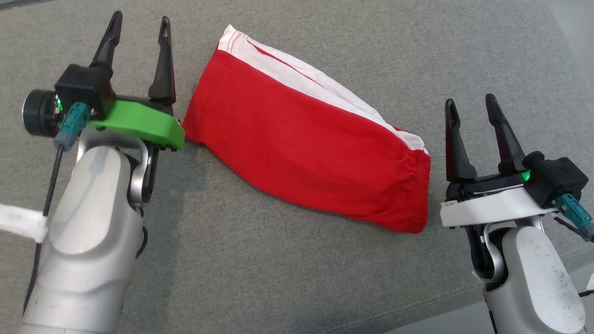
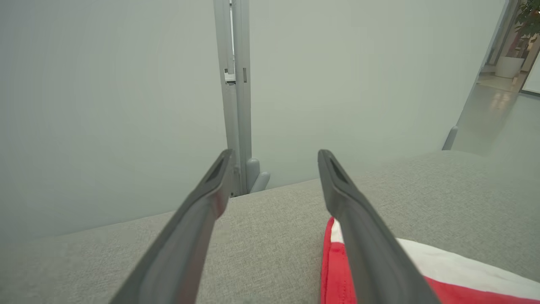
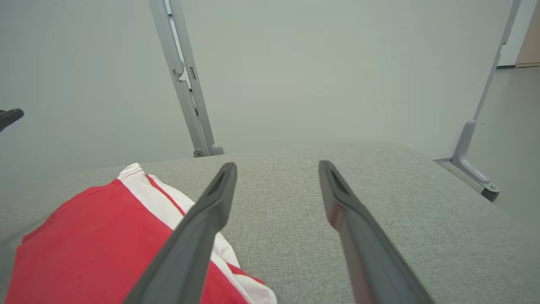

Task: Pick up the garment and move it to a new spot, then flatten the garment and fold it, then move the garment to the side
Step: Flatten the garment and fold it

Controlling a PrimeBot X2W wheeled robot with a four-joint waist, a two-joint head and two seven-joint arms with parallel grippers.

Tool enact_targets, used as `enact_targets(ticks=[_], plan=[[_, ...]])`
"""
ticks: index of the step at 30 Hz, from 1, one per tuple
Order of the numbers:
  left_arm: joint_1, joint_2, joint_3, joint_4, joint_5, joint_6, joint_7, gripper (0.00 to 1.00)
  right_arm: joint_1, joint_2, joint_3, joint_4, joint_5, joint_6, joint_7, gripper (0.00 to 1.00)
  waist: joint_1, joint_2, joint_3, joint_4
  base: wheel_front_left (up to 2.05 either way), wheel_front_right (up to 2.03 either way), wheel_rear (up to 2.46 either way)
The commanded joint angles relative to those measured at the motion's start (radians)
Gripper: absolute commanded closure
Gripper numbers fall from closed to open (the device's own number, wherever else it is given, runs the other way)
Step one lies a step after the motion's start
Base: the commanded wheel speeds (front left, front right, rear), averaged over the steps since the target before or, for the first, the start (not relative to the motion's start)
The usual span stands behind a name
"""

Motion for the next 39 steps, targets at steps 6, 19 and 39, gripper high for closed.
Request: enact_targets(ticks=[6, 19, 39], plan=[[0.167, 0.033, 0.041, -0.157, 0.032, 0.043, -0.003, 0.0, 0.041, -0.002, -0.032, -0.01, -0.023, 0.0, -0.002, 0.0, -0.0001, 0.0, -0.054, 0.04, 0.0, 0.0, 0.0], [0.386, 0.046, 0.043, -0.255, 0.009, 0.079, 0.008, 0.0, 0.153, -0.002, -0.094, 0.006, 0.017, 0.0, -0.002, 0.0, -0.0001, 0.0, -0.105, 0.048, 0.0, 0.0, 0.0], [0.121, 0.024, -0.087, -0.155, -0.034, -0.09, 0.173, 0.0, 0.117, -0.002, -0.045, 0.003, 0.056, 0.0, -0.002, 0.0, -0.0001, 0.0, -0.065, -0.002, 0.0, 0.0, 0.0]])
